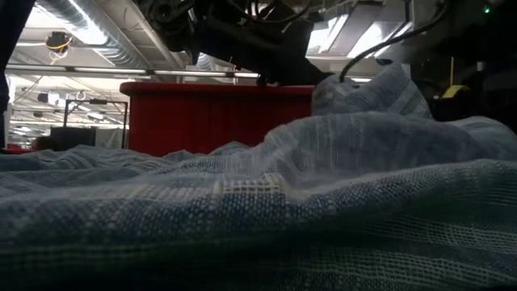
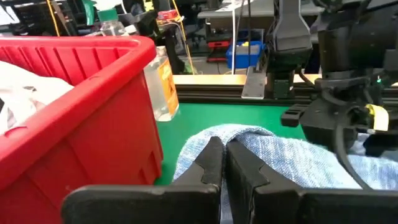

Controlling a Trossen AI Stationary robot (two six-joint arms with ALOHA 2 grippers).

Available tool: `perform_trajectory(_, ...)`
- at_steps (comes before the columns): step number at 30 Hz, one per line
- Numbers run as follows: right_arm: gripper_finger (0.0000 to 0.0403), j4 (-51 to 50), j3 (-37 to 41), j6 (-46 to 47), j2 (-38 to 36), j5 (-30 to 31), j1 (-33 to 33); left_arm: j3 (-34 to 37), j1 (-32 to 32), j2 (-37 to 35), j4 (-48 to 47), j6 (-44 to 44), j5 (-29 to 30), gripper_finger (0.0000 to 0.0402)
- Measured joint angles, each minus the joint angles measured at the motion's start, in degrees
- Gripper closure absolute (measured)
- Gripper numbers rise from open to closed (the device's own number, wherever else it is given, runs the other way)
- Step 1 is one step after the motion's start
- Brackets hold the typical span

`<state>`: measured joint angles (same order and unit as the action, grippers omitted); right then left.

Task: Fold Laundry from Bin
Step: Fold the blue polo shirt

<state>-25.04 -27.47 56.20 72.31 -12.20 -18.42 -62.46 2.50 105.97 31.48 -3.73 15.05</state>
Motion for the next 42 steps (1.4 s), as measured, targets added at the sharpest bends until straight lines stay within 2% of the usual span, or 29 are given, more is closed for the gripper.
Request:
perform_trajectory(12, 0.0272, -1.6, 1.0, 18.1, 0.3, -21.6, -11.0, 0.0, 0.8, 0.0, -0.1, 0.1, 0.6, 0.0395)
perform_trajectory(16, 0.0272, 1.4, 1.0, 20.4, 0.3, -25.4, -14.9, 0.0, 0.8, 0.0, -0.1, 0.1, 0.4, 0.0395)
perform_trajectory(21, 0.0272, 5.6, 0.8, 20.5, 0.3, -26.4, -16.6, 0.0, 0.8, 0.0, 0.0, 0.2, -1.5, 0.0394)
perform_trajectory(31, 0.0272, -3.7, -7.7, 16.8, -3.8, -25.8, -16.5, 0.0, 0.4, 0.0, 0.0, 0.1, -2.6, 0.0393)
perform_trajectory(33, 0.0272, -6.2, -9.6, 15.9, -5.5, -24.1, -16.5, 0.0, 0.4, 0.0, 0.0, 0.1, -2.6, 0.0393)
perform_trajectory(38, 0.0272, -11.8, -15.0, 10.7, -9.1, -13.4, -16.5, 0.0, 0.1, 0.0, 0.1, 0.1, -7.9, 0.0393)
perform_trajectory(42, 0.0272, -13.9, -18.4, 5.5, -11.2, 1.1, -16.5, 0.0, -0.4, 0.0, 0.2, -1.7, -14.7, 0.0393)
